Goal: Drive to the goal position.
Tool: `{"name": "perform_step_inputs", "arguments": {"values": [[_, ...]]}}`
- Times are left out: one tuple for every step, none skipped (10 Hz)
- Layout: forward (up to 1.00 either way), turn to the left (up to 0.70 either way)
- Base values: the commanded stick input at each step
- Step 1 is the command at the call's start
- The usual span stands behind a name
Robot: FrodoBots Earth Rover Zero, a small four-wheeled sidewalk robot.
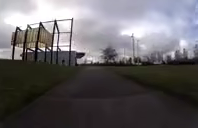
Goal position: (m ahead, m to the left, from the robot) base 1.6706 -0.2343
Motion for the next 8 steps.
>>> {"name": "perform_step_inputs", "arguments": {"values": [[1.00, 0.00], [1.00, 0.00], [1.00, 0.00], [1.00, 0.00], [1.00, 0.00], [1.00, 0.00], [1.00, 0.00], [1.00, 0.00]]}}
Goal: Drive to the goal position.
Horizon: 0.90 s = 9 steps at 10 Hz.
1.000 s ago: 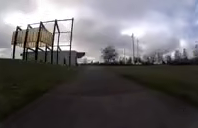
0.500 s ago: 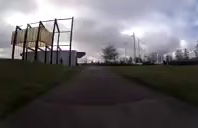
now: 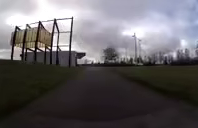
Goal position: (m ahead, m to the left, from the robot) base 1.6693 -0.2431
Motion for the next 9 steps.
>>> {"name": "perform_step_inputs", "arguments": {"values": [[1.00, 0.00], [1.00, 0.00], [1.00, 0.00], [1.00, 0.00], [1.00, 0.00], [1.00, 0.00], [1.00, 0.00], [1.00, -0.04], [1.00, -0.16]]}}
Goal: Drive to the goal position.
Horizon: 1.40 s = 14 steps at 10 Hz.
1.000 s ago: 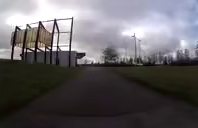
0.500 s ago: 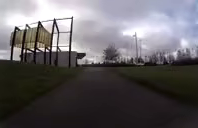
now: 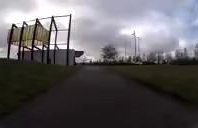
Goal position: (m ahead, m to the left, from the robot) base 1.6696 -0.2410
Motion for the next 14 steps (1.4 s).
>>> {"name": "perform_step_inputs", "arguments": {"values": [[1.00, -0.29], [1.00, -0.40], [1.00, -0.40], [1.00, -0.24], [1.00, 0.00], [1.00, 0.00], [1.00, 0.00], [1.00, 0.00], [1.00, 0.00], [1.00, 0.00], [1.00, 0.00], [1.00, 0.00], [1.00, 0.00], [1.00, 0.00]]}}
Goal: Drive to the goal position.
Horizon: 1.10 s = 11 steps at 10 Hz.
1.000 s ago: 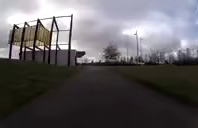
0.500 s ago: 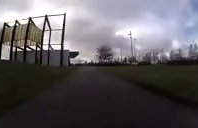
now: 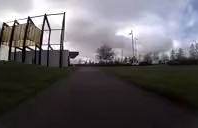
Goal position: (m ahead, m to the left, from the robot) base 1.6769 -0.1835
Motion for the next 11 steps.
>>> {"name": "perform_step_inputs", "arguments": {"values": [[1.00, 0.00], [1.00, 0.00], [1.00, 0.00], [1.00, 0.00], [1.00, 0.03], [1.00, 0.07], [1.00, 0.11], [1.00, 0.22], [1.00, 0.39], [1.00, 0.34], [1.00, 0.27]]}}
